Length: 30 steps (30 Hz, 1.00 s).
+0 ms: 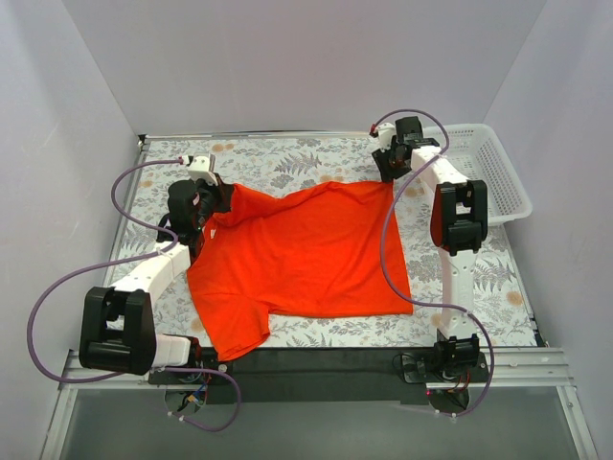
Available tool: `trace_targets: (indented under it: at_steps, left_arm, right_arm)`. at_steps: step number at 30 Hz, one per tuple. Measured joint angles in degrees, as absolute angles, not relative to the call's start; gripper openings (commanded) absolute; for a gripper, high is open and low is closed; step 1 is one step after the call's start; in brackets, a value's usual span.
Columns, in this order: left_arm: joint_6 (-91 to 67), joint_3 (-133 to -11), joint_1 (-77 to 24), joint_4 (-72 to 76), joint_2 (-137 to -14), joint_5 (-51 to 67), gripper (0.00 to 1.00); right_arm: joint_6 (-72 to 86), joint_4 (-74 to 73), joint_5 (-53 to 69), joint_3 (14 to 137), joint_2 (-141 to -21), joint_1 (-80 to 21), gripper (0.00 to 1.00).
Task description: Fold and stack the t-shirts
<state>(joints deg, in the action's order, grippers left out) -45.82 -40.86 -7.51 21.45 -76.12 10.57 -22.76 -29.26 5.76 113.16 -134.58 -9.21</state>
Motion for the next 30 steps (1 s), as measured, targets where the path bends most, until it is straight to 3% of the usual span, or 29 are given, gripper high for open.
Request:
trace_targets:
  at_steps: [4,5,12,25,26,29,30]
  left_arm:
    - [-45.8,-40.8,-7.5,21.5,-75.7,10.6,0.00]
    - [-45.8,-40.8,-7.5,21.5,-75.5,10.6,0.00]
    - [-45.4,-40.6,-7.5,21.5,-75.0,10.5,0.00]
    - [-44.8,-40.0,-7.5,21.4,-73.5,10.1,0.00]
    - [-44.8,-40.0,-7.5,21.4,-73.5,10.1,0.00]
    - [-44.8,-40.0,-7.5,21.4,-73.4,10.1,0.00]
    - [-44.8,-40.0,-7.5,21.4,-73.4,10.1,0.00]
  right_arm:
    - [-23.0,-29.9,6.9,112.9,-134.6,-9.1,0.13]
    - [-22.9,-30.0,7.5,112.6,-134.6,-9.1,0.02]
    - [-23.2,-29.8,13.9,105.2,-130.2,-9.1,0.01]
    - [-30.8,-26.8,28.6,71.4,-95.2,-9.9,0.01]
    - [-32.1,-26.8,29.5,69.2,-94.3,-10.3,0.04]
    - [-35.9,-28.4,30.9,64.2,-93.7,-12.5,0.41]
    - [-36.9,-29.2,31.0,62.9,-93.7,-13.5,0.45]
